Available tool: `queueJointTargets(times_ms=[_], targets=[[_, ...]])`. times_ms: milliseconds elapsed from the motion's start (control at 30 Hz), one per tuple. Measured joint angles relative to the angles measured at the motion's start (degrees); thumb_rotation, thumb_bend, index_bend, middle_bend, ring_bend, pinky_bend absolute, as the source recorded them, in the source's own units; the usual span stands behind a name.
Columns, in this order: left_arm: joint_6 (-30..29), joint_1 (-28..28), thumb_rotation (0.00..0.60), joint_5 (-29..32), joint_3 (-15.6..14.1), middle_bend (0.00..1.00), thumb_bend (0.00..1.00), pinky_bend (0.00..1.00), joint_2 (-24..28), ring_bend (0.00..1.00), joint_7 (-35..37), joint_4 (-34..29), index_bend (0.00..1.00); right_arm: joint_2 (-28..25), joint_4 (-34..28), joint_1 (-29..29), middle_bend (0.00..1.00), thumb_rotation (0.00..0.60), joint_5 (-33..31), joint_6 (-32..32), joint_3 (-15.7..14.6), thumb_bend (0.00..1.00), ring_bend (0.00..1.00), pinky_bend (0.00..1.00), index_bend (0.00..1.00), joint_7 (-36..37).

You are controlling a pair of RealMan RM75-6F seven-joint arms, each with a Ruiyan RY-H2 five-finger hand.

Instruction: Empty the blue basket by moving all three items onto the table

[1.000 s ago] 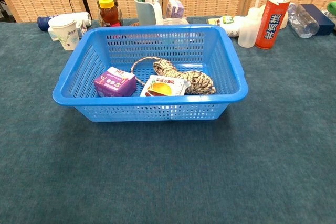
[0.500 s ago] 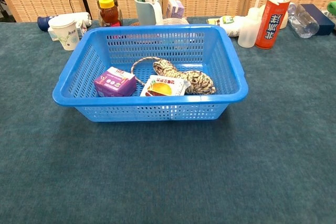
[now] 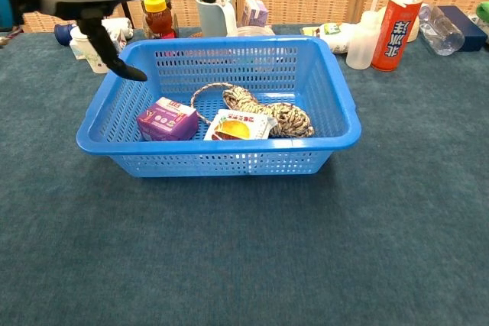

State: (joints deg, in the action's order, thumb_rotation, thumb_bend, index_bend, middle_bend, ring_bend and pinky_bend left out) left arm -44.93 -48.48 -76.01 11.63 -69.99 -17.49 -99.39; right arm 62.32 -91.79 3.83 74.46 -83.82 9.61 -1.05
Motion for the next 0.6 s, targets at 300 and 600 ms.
queueJointTargets(times_ms=[300,600], targets=[[6.12,-8.53,0.600,13.42,0.26,0.00,0.20,0.03,-7.98,0.00,-10.01,7.21,0.00,0.00,0.96,0.43,0.00,0.600,-1.93,1.45,0.73,0.00,0.00,0.00,0.00,0.70],[7.84,-14.08,0.600,19.96,-0.78,0.00,0.23,0.10,-14.44,0.00,-12.70,13.89,0.00,0.29,1.55,0.91,0.00,0.600,-3.00,2.79,0.90,0.00,0.00,0.00,0.00,0.57]])
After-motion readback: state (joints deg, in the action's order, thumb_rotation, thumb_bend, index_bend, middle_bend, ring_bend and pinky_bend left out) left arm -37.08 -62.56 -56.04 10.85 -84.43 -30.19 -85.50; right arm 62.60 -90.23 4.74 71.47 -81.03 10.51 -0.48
